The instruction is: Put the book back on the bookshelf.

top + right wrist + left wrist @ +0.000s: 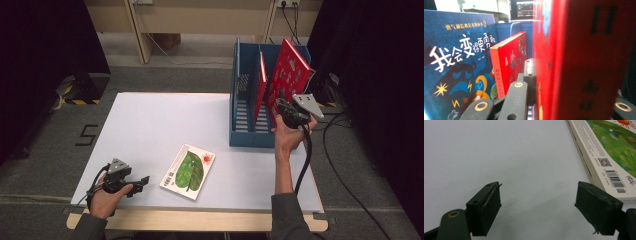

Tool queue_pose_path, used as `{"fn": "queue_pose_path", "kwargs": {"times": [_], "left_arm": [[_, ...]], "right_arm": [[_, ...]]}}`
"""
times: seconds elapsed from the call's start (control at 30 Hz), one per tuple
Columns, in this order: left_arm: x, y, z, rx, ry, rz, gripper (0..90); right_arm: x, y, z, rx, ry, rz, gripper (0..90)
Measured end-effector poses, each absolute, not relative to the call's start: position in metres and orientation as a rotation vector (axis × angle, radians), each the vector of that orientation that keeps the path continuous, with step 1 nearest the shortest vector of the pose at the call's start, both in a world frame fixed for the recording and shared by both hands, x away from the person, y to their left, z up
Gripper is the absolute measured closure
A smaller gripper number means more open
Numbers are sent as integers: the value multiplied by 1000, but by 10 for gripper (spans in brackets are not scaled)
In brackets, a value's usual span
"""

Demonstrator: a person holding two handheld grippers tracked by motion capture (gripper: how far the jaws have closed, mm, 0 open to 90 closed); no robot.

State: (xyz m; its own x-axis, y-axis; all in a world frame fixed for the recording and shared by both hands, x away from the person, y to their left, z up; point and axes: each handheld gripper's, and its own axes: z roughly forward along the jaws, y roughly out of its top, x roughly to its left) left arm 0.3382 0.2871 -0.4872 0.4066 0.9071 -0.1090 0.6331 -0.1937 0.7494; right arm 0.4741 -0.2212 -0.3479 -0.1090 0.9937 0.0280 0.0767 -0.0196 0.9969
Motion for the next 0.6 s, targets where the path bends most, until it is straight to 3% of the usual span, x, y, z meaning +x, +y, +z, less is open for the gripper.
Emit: {"fn": "queue_pose_path", "kwargs": {"times": [0.6], "left_arm": [[338,286,-488,1917,1315,469,195]], "right_arm": [[517,-212,-360,1299,1384,1262,794]]}}
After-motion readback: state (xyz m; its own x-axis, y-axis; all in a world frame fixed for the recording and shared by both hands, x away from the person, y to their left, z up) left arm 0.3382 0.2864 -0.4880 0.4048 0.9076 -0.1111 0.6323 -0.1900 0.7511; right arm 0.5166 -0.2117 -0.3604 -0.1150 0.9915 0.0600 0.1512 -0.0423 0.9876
